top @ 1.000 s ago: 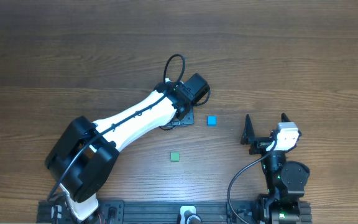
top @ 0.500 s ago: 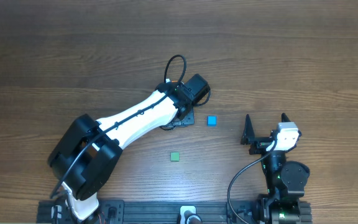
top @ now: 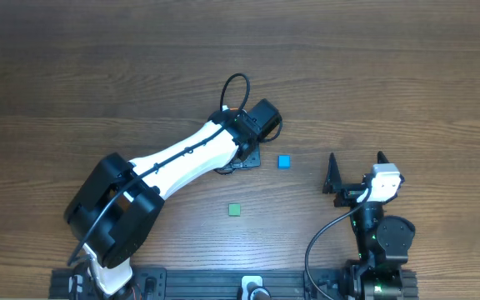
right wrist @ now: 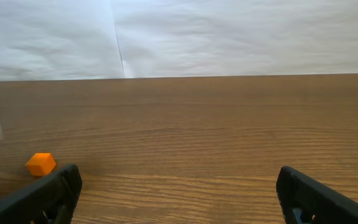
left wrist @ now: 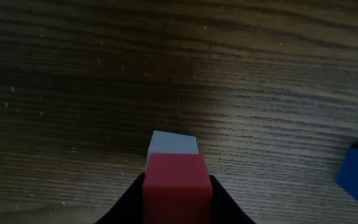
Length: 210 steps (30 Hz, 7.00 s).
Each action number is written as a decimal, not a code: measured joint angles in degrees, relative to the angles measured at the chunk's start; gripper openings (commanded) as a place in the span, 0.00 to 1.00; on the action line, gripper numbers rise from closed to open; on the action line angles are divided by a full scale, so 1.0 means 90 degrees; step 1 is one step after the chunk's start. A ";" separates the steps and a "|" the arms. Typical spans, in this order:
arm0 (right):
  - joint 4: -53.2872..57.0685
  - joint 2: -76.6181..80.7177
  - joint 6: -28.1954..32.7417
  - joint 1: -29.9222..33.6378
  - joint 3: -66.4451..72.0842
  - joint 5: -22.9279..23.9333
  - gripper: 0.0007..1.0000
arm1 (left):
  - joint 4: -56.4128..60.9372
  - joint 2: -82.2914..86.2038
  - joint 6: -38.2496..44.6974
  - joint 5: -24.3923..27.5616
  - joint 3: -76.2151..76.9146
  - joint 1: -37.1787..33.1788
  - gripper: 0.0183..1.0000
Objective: Stack Cubes
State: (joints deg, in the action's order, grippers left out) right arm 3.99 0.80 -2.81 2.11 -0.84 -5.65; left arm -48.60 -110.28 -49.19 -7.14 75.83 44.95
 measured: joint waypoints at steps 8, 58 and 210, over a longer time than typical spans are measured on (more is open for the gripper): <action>0.0000 0.0000 0.0005 0.0000 0.0000 -0.0002 0.99 | 0.0000 0.0000 0.0000 0.0000 0.0000 0.0000 0.16; 0.0000 0.0000 0.0005 0.0000 0.0000 0.0000 0.99 | -0.0005 -0.0066 -0.0017 -0.0194 0.0000 0.0053 0.30; 0.0000 0.0000 0.0005 0.0000 0.0000 0.0000 0.99 | -0.0474 0.0529 -0.0709 -0.0750 0.0262 0.0342 0.04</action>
State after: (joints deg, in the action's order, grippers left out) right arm 3.99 0.80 -2.76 2.11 -0.84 -5.65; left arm -52.86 -105.51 -55.57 -13.89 78.19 48.03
